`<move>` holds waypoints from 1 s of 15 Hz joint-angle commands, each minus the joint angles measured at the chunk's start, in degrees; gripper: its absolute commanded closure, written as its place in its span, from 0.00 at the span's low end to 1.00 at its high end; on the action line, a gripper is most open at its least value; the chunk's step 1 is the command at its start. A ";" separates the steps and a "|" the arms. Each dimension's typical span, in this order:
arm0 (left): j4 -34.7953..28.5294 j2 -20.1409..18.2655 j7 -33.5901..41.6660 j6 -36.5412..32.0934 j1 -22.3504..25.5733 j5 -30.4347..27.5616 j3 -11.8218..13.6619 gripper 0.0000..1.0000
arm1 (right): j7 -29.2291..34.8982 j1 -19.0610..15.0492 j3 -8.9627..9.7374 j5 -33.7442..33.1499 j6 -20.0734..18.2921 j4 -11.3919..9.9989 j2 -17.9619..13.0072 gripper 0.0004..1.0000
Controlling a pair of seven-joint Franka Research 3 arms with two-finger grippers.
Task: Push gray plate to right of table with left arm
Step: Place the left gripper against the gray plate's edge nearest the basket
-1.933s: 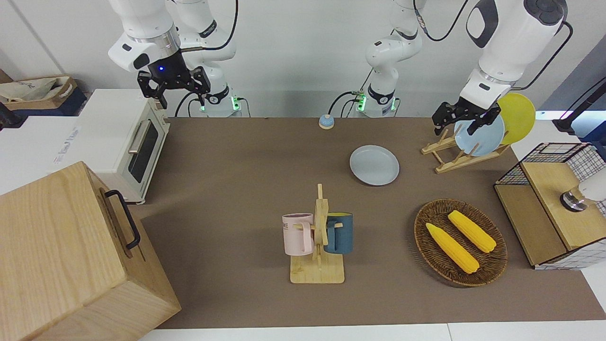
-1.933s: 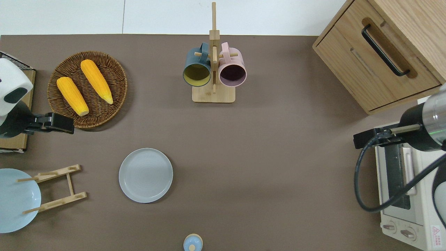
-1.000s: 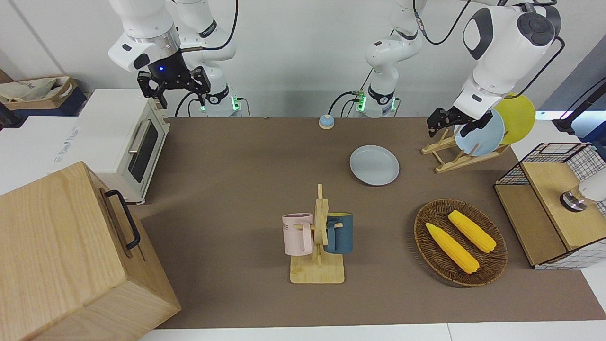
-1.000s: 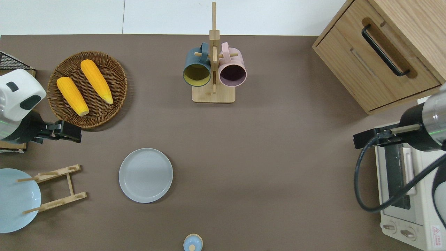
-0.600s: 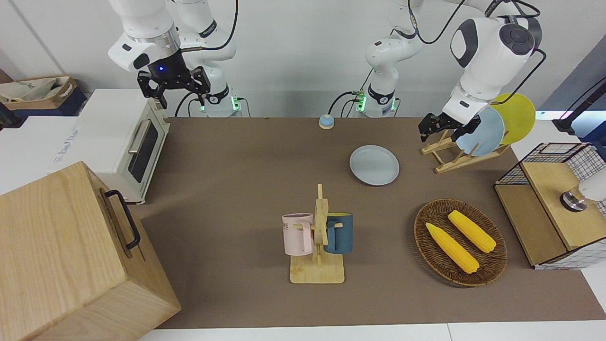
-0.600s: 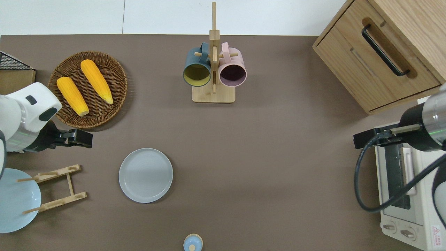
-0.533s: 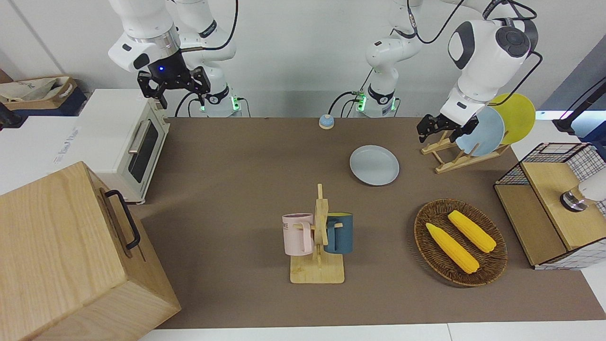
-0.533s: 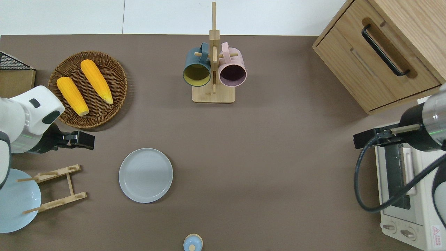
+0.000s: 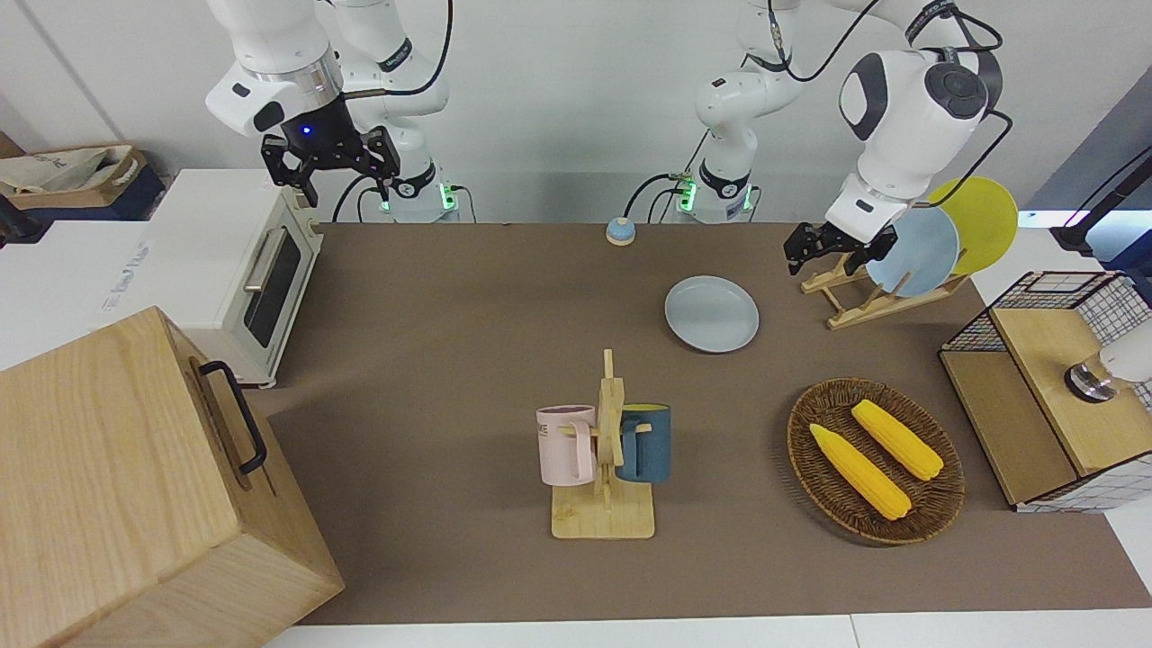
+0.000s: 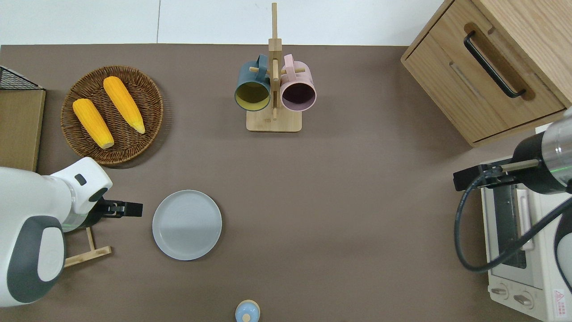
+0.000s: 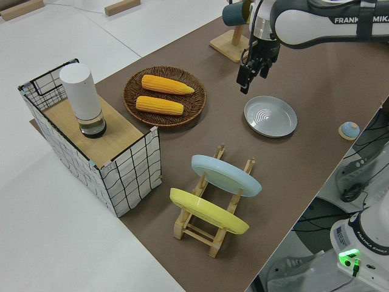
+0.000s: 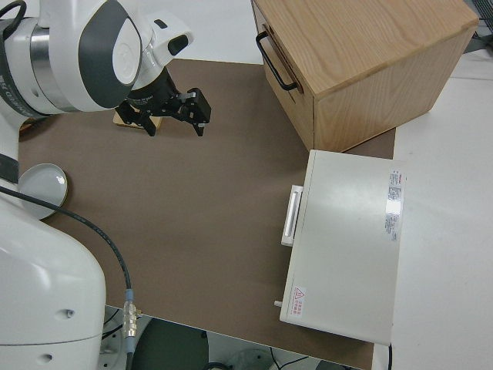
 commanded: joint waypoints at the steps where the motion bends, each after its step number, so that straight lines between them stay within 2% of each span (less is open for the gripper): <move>1: -11.48 -5.78 3.95 9.21 -0.28 -3.23 0.55 0.00 | -0.15 -0.62 0.32 0.46 -0.69 0.05 -0.43 0.02; 5: -18.87 -6.14 3.86 18.10 -2.30 -4.99 0.37 0.00 | -0.06 -0.62 0.32 0.46 -0.69 0.05 -0.43 0.02; 9: -21.52 -4.91 2.89 23.37 -2.92 -6.66 -0.15 0.00 | -0.06 -0.62 0.23 0.46 -0.69 -0.03 -0.43 0.02; 15: -22.58 0.44 -0.18 30.14 -4.15 -6.93 -0.41 0.00 | -0.06 -0.62 0.32 0.55 -0.69 -0.03 -0.43 0.02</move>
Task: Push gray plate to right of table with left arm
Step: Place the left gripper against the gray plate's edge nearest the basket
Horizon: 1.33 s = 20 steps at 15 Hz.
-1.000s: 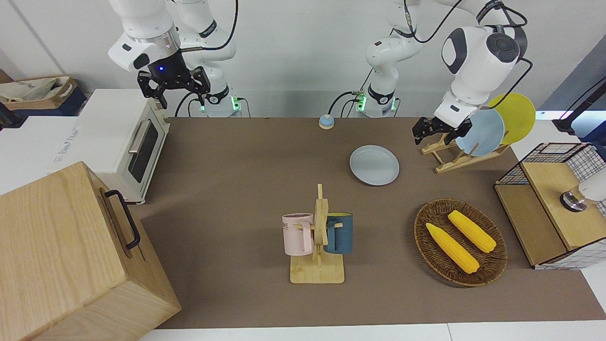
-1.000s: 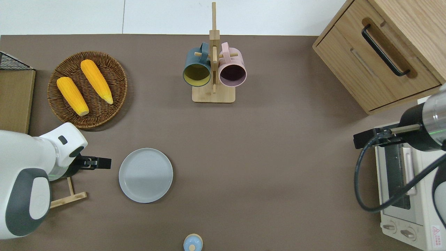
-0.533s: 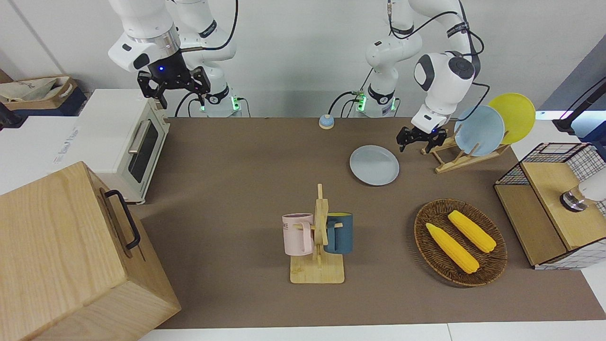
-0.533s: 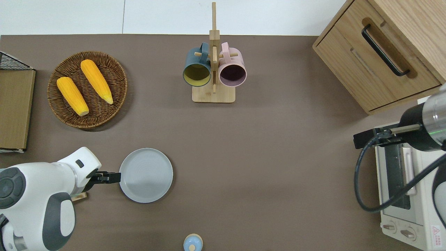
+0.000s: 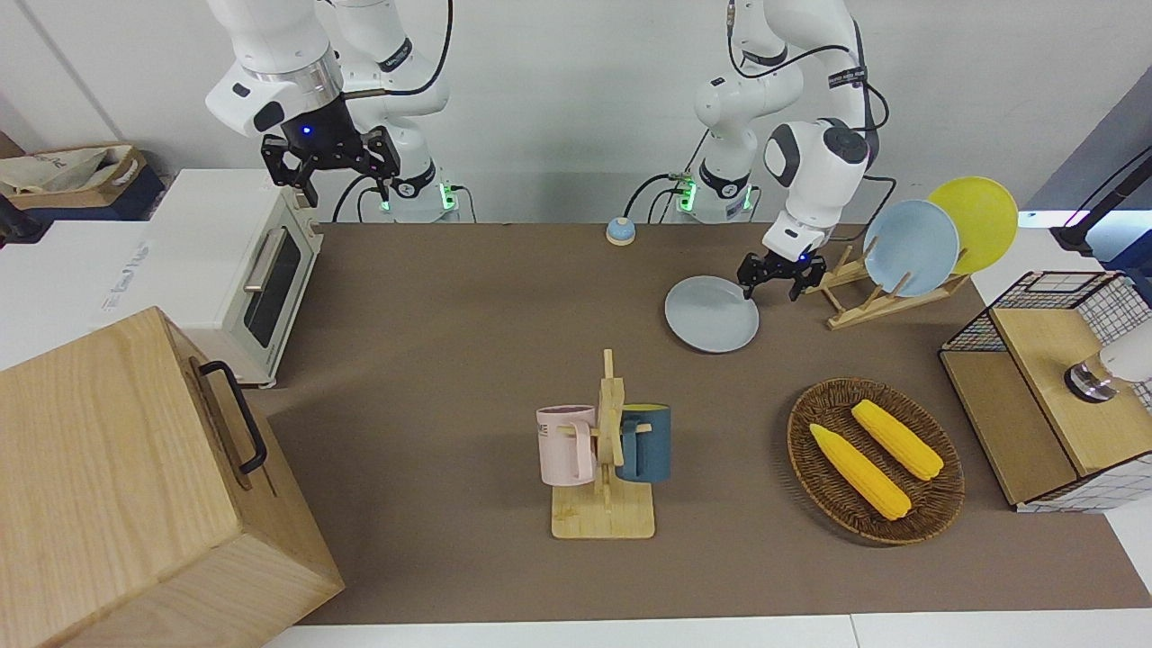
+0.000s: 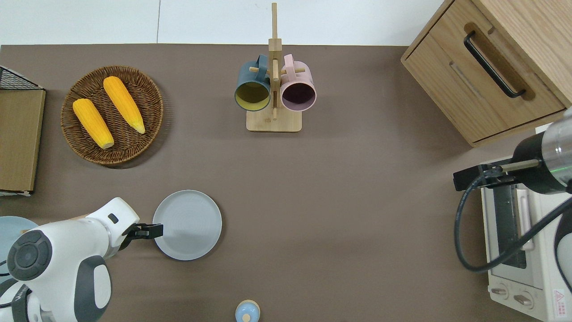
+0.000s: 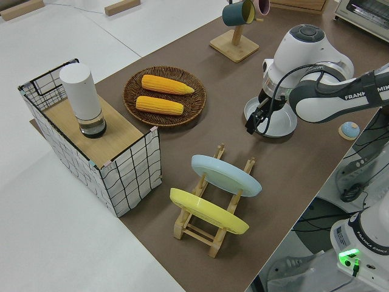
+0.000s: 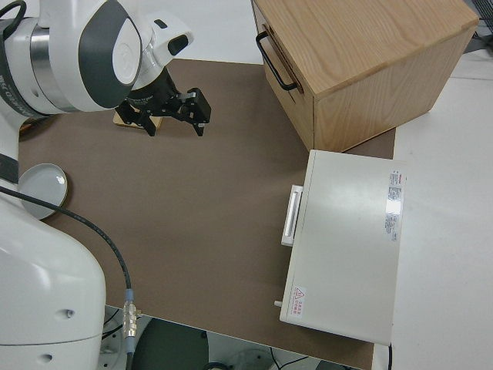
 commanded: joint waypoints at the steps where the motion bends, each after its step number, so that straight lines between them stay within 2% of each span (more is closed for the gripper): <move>1: -1.51 3.60 -2.41 5.72 -2.42 -1.08 0.06 0.01 | -0.14 -0.62 0.32 0.46 -0.69 0.05 -0.43 0.02; 5: -1.78 5.36 -2.41 7.31 -2.87 -1.08 0.06 0.01 | -0.15 -0.62 0.32 0.46 -0.69 0.05 -0.43 0.02; 6: -1.78 5.45 -2.41 7.31 -2.87 -1.08 0.06 0.04 | -0.15 -0.62 0.32 0.46 -0.69 -0.03 -0.43 0.02; 8: -1.78 5.80 -2.41 7.31 -2.87 -1.08 0.06 0.26 | -0.15 -0.62 0.32 0.46 -0.69 0.06 -0.43 0.02; 11: -1.78 5.80 -2.41 7.31 -2.87 -1.08 0.06 0.72 | -0.15 -0.62 0.23 0.46 -0.69 0.05 -0.43 0.02; 12: -1.78 5.80 -2.41 7.22 -2.87 -1.08 0.06 0.84 | -0.06 -0.62 0.32 0.55 -0.69 -0.03 -0.43 0.02; 14: -1.69 5.80 -2.41 7.31 -2.87 -1.08 0.06 0.99 | -0.15 -0.62 0.32 0.46 -0.69 0.06 -0.43 0.02; 17: -1.61 6.94 -2.59 7.65 -3.04 -1.08 0.06 1.00 | -0.14 -0.62 0.32 0.46 -0.69 0.05 -0.43 0.02; 20: -1.43 9.48 -7.49 11.34 -6.63 -1.00 -0.11 1.00 | -0.15 -0.62 0.23 0.46 -0.69 0.05 -0.43 0.02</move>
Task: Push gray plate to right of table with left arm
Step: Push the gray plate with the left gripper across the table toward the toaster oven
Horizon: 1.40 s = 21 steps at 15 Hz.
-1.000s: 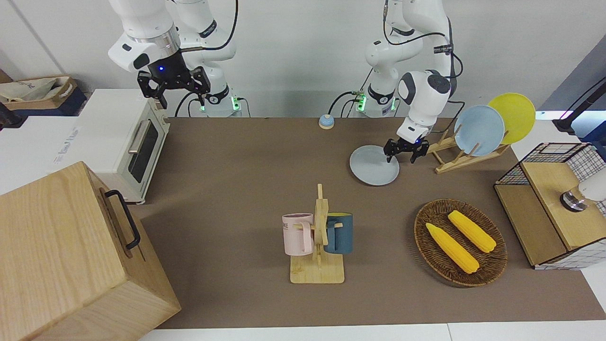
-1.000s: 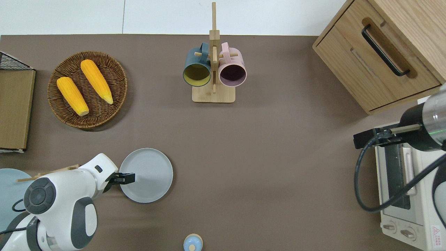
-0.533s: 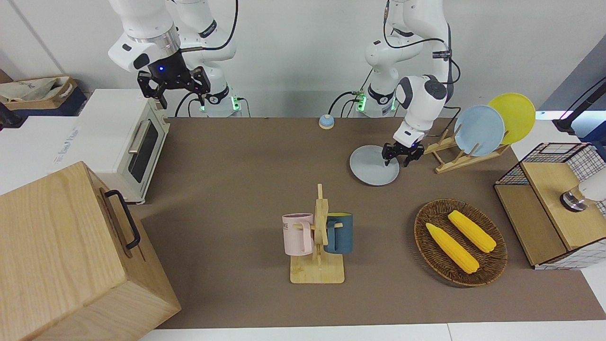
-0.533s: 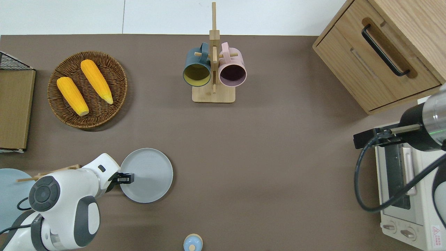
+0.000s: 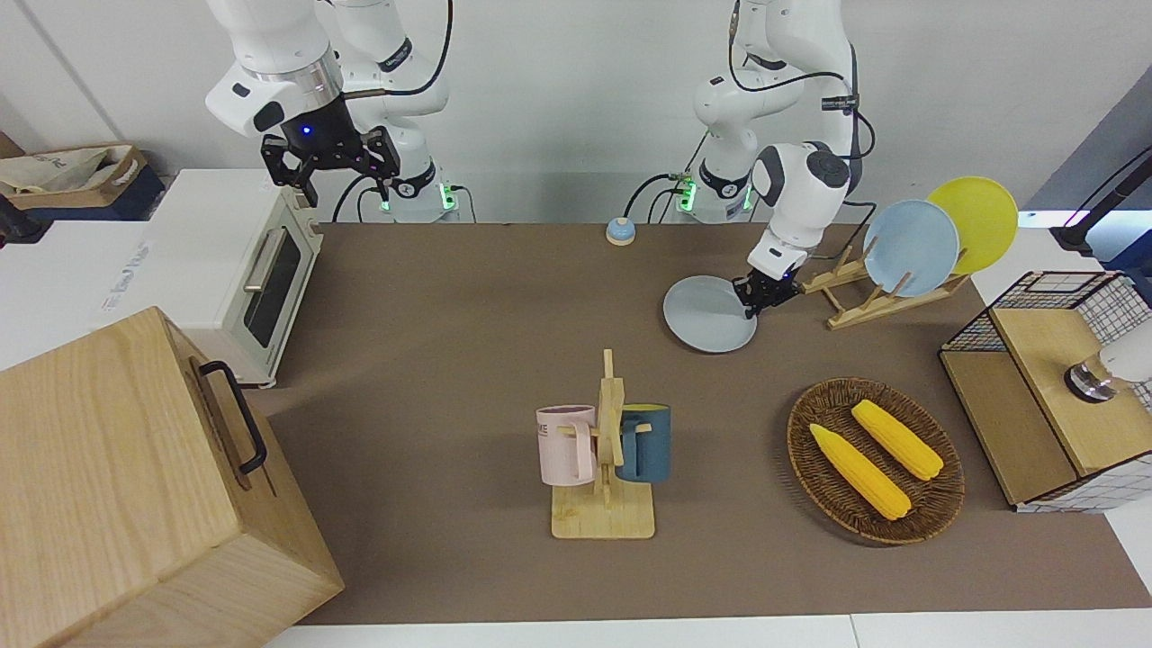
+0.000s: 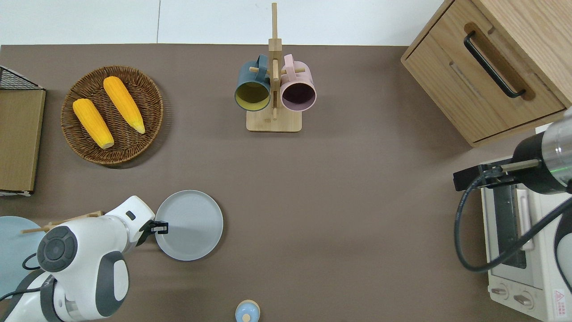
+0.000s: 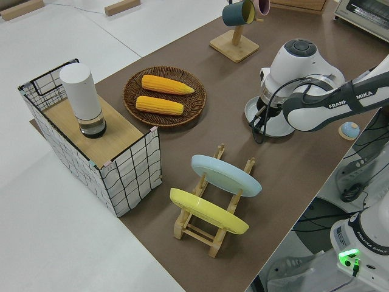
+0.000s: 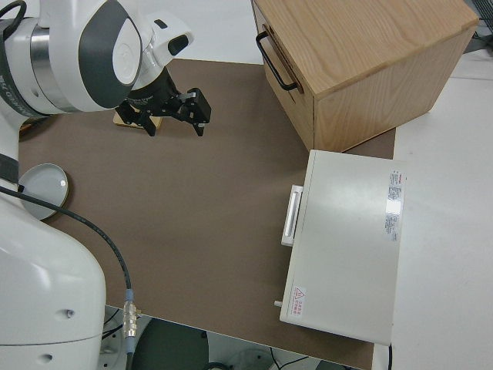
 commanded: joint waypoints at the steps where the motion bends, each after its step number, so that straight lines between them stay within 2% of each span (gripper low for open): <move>1: -0.44 4.32 -5.66 5.17 -4.93 -0.73 0.16 1.00 | -0.15 -0.62 0.23 0.46 -0.69 -0.03 -0.43 0.02; 4: 0.88 6.08 -7.77 5.26 -7.31 -0.73 0.07 1.00 | -0.15 -0.62 0.32 0.46 -0.69 -0.03 -0.43 0.02; 18: 14.05 17.07 -32.99 5.17 -27.17 0.50 0.33 1.00 | -0.15 -0.62 0.32 0.46 -0.69 0.05 -0.43 0.02; 21: 16.78 19.88 -39.21 5.17 -29.89 4.96 0.33 1.00 | -0.15 -0.62 0.23 0.46 -0.69 -0.03 -0.43 0.02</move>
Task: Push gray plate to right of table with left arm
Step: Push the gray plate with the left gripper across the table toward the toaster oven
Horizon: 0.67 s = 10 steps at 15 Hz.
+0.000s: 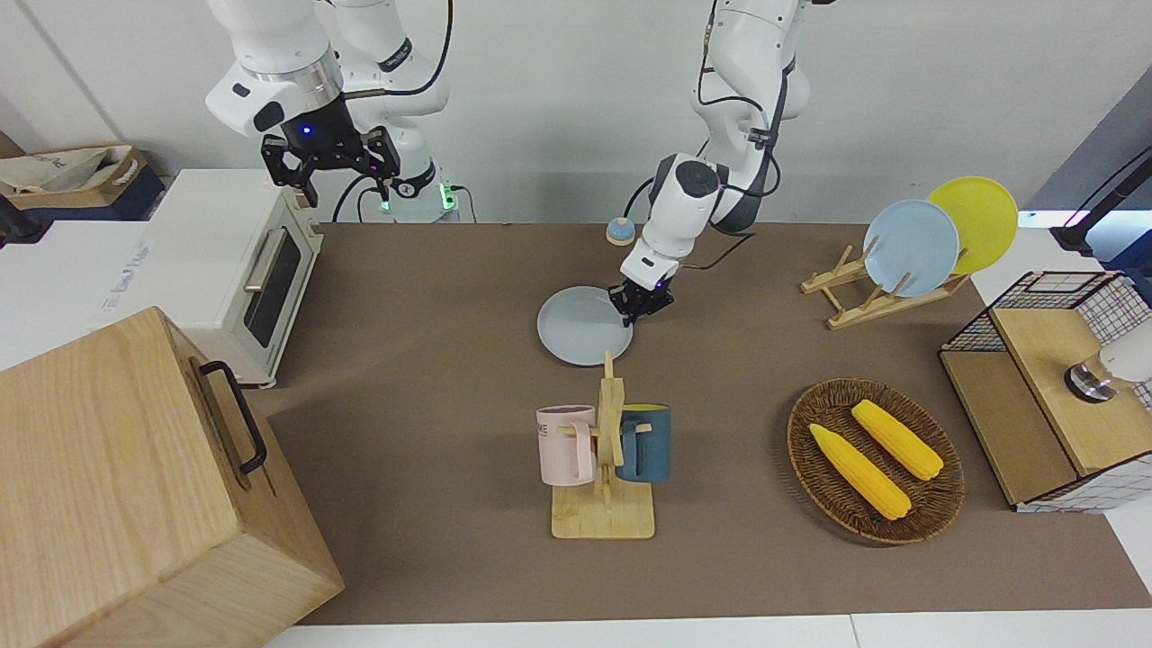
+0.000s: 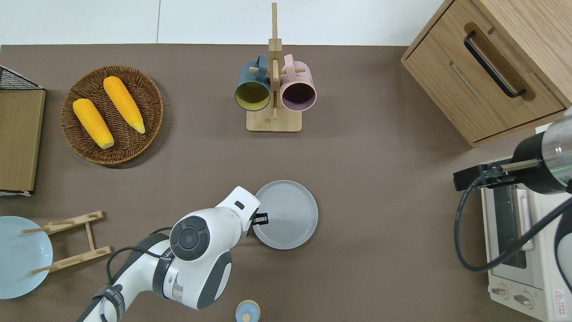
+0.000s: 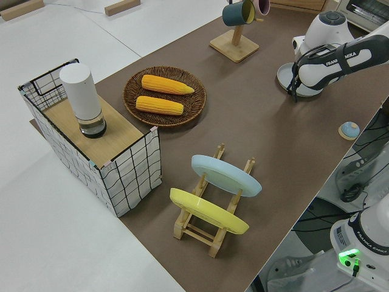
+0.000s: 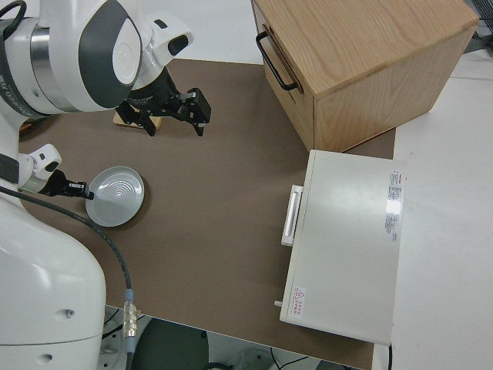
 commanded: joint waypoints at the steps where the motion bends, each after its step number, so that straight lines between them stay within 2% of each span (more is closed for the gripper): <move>1: 4.69 7.24 -9.61 0.92 -4.20 7.31 0.44 1.00 | -0.06 -0.62 0.32 0.46 -0.69 0.05 -0.43 0.02; 6: 11.46 13.74 -25.70 0.31 -8.42 19.45 0.35 1.00 | -0.15 -0.62 0.32 0.46 -0.69 -0.03 -0.43 0.02; 10: 16.12 16.91 -30.55 -0.74 -12.37 21.13 0.70 1.00 | -0.15 -0.62 0.32 0.46 -0.69 0.05 -0.43 0.02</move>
